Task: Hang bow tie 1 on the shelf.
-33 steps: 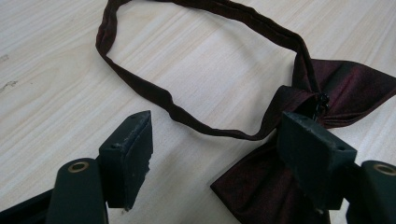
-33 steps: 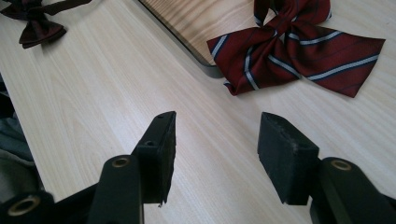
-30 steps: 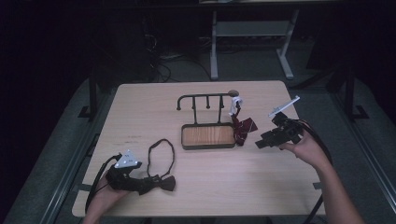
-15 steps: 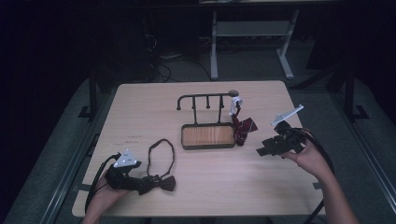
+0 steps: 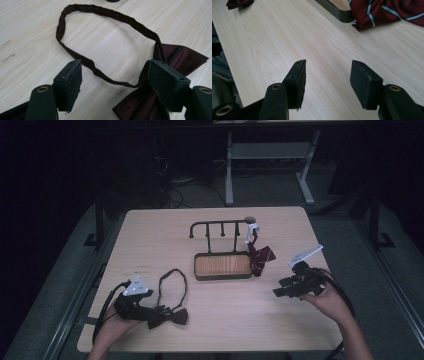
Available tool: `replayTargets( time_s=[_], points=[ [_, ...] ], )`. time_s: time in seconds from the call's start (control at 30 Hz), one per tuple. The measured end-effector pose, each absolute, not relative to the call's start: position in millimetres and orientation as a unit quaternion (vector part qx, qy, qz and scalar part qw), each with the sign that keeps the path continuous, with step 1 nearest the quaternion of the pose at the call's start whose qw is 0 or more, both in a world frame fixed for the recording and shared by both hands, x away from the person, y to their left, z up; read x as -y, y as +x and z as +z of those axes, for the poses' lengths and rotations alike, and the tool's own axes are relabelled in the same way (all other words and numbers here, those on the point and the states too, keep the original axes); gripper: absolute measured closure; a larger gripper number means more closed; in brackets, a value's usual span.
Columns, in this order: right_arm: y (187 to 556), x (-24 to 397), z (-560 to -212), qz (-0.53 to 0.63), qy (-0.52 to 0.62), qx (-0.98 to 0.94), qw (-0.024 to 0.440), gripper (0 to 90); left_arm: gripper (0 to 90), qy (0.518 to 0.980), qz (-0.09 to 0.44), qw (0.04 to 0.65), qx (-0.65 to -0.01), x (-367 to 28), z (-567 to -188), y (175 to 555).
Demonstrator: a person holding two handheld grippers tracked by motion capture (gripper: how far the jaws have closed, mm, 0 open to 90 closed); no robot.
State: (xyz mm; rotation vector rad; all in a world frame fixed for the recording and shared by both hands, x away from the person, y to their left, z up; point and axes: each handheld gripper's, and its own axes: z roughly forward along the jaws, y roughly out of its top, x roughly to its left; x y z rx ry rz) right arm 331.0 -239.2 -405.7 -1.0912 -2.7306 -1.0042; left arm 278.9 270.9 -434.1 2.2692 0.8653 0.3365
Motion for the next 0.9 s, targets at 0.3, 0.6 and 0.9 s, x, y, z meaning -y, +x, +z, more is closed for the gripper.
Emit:
replayTargets(
  time_s=[0.3, 0.6, 0.9],
  points=[
    [320, 239, -415, -0.334, -0.355, 0.873, 0.017, 45.9, 28.0, 0.875, 0.132, 0.331, -0.328, -267, -425, 290],
    [310, 237, -429, -0.330, -0.356, 0.874, 0.009, 45.9, 28.1, 0.879, 0.131, 0.318, -0.331, -265, -418, 305],
    [302, 235, -437, -0.328, -0.359, 0.874, -0.001, 46.0, 32.2, 0.885, 0.119, 0.294, -0.340, -257, -421, 324]
  ],
)
